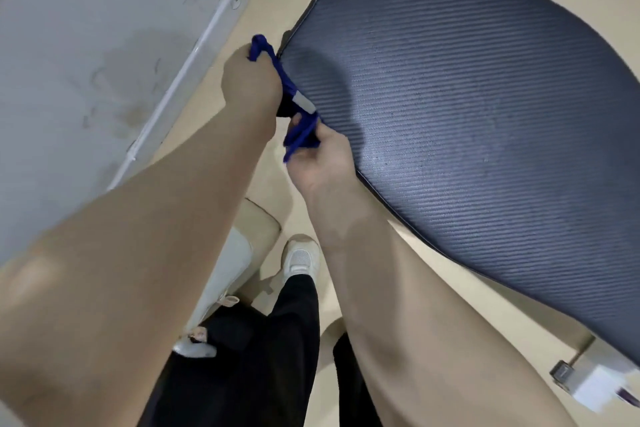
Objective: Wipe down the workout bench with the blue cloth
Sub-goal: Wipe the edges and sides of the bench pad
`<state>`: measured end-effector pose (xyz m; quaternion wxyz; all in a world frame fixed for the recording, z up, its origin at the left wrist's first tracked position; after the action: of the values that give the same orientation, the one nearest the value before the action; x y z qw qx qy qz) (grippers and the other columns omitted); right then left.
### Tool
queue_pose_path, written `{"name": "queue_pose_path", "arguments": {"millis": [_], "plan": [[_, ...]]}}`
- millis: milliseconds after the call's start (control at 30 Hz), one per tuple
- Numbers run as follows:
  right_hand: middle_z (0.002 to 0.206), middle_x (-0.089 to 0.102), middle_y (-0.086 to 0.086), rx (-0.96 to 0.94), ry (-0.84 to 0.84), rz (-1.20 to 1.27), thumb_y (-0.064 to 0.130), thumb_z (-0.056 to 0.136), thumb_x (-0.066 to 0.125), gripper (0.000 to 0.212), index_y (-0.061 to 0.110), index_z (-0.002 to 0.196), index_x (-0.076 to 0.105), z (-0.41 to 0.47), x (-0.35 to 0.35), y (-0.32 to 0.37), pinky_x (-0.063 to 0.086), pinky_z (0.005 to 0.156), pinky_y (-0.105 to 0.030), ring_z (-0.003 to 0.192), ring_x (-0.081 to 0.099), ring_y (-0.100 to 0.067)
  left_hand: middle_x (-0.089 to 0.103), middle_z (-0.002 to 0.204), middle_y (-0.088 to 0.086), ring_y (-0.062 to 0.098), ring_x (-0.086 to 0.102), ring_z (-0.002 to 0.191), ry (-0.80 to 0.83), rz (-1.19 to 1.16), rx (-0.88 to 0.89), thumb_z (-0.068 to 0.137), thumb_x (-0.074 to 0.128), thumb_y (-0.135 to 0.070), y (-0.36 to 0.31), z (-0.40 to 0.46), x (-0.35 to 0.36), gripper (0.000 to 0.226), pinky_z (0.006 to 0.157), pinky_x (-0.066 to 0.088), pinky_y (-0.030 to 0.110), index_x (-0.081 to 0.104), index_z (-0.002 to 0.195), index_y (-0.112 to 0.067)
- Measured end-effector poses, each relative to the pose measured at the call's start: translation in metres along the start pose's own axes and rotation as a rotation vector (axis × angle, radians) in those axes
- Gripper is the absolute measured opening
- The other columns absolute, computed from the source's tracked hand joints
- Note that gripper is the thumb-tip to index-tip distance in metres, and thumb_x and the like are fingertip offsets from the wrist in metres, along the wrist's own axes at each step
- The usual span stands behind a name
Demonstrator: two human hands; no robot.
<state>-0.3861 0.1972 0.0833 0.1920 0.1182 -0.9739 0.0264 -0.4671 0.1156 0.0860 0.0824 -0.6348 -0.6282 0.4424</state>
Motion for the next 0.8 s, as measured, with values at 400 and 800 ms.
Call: {"name": "queue_pose_path", "arguments": {"millis": [400, 800], "plan": [[0.065, 0.060, -0.009, 0.089, -0.356, -0.162, 0.014, 0.095, 0.030, 0.029, 0.009, 0.080, 0.055, -0.054, -0.131, 0.095, 0.043, 0.033, -0.013, 0.059, 0.050, -0.018, 0.059, 0.122, 0.012, 0.029, 0.056, 0.110, 0.031, 0.068, -0.167, 0.100, 0.034, -0.016, 0.084, -0.153, 0.082, 0.035, 0.089, 0.045, 0.023, 0.049, 0.128, -0.002], [0.132, 0.055, -0.015, 0.097, -0.120, -0.137, 0.004, 0.097, 0.038, 0.031, 0.003, 0.125, 0.051, -0.023, -0.114, 0.051, 0.048, 0.083, -0.033, 0.099, 0.061, -0.029, 0.046, 0.067, -0.003, 0.014, 0.045, 0.062, -0.020, -0.066, -0.176, 0.092, 0.035, -0.004, 0.072, -0.090, 0.047, 0.031, 0.047, 0.035, 0.021, 0.043, 0.065, -0.019]]}}
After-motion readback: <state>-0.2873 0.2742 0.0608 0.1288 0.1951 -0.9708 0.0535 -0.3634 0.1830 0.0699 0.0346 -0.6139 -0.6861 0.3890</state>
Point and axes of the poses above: each hand's wrist, its own z-axis towards the middle knuckle, its own x-axis out of the palm, y = z × x, the point moved 5 cm from there along z, towards the middle knuckle
